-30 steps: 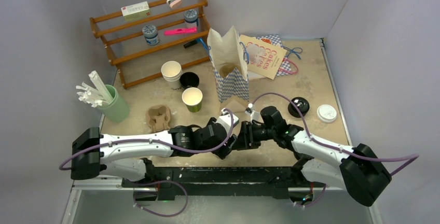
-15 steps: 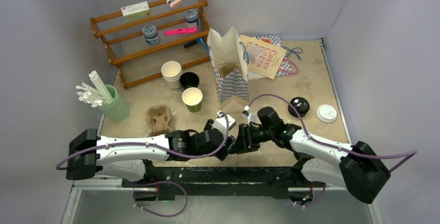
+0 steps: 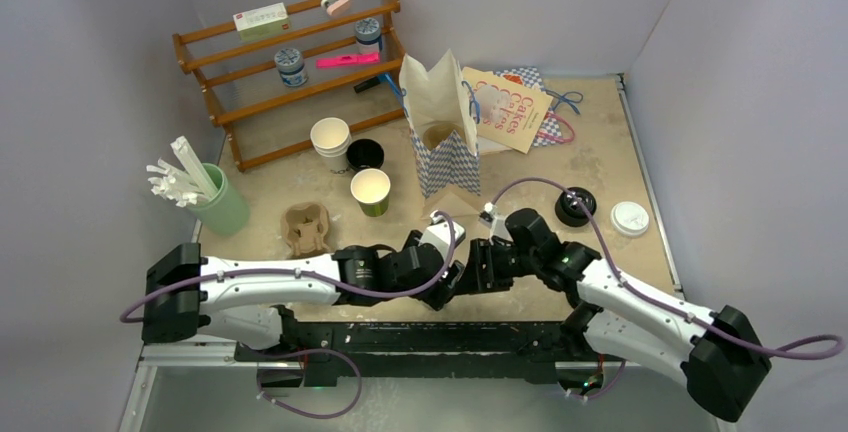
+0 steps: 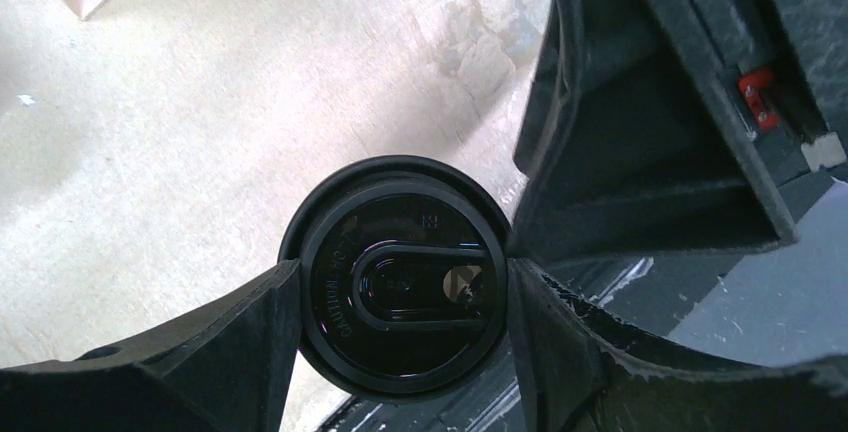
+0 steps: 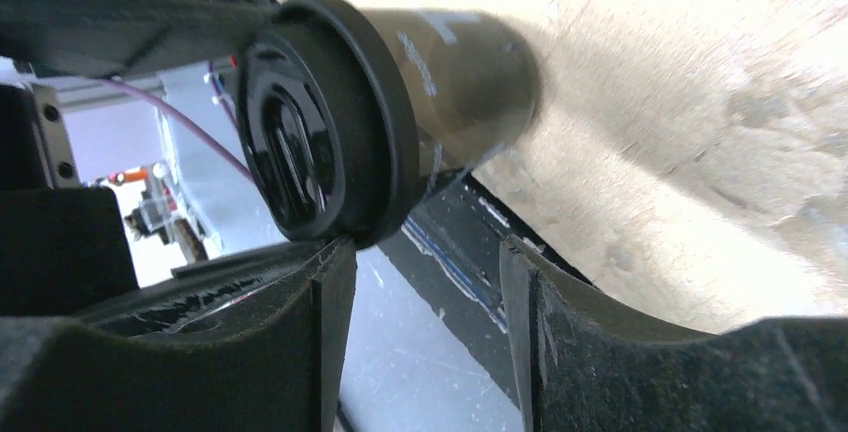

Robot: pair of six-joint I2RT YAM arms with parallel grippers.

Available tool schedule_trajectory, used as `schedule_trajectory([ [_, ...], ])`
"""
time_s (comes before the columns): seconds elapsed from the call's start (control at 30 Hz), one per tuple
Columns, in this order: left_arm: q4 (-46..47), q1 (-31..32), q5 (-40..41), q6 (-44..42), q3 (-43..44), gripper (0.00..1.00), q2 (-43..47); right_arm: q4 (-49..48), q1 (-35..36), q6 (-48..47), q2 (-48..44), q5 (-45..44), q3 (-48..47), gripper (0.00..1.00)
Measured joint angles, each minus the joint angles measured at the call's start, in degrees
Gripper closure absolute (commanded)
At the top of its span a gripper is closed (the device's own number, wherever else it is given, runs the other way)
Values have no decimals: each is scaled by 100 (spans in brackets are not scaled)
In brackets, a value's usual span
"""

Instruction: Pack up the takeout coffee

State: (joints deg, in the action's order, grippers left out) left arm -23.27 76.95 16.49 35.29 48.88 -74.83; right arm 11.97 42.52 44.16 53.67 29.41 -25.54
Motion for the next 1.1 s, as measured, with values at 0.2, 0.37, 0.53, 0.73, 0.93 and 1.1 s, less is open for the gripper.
schedule_trajectory([
  [0.2,-229,0,-68,76,227,55,-155,201,-59,-76,-334,-352,-92,37],
  [0.37,-470,2,-48,188,535,55,-391,363,-72,-48,-691,-673,-92,41],
  [0.53,-643,13,44,319,686,56,-446,514,-146,22,-756,-866,-94,34],
  [0.73,-868,46,175,481,866,57,-557,640,-254,37,-911,-1021,-94,33],
  [0.93,-1078,46,238,560,1029,57,-662,717,-321,37,-1056,-1071,-94,34],
  [1.1,-1095,35,332,610,1029,61,-658,798,-321,37,-1102,-1073,-94,34],
])
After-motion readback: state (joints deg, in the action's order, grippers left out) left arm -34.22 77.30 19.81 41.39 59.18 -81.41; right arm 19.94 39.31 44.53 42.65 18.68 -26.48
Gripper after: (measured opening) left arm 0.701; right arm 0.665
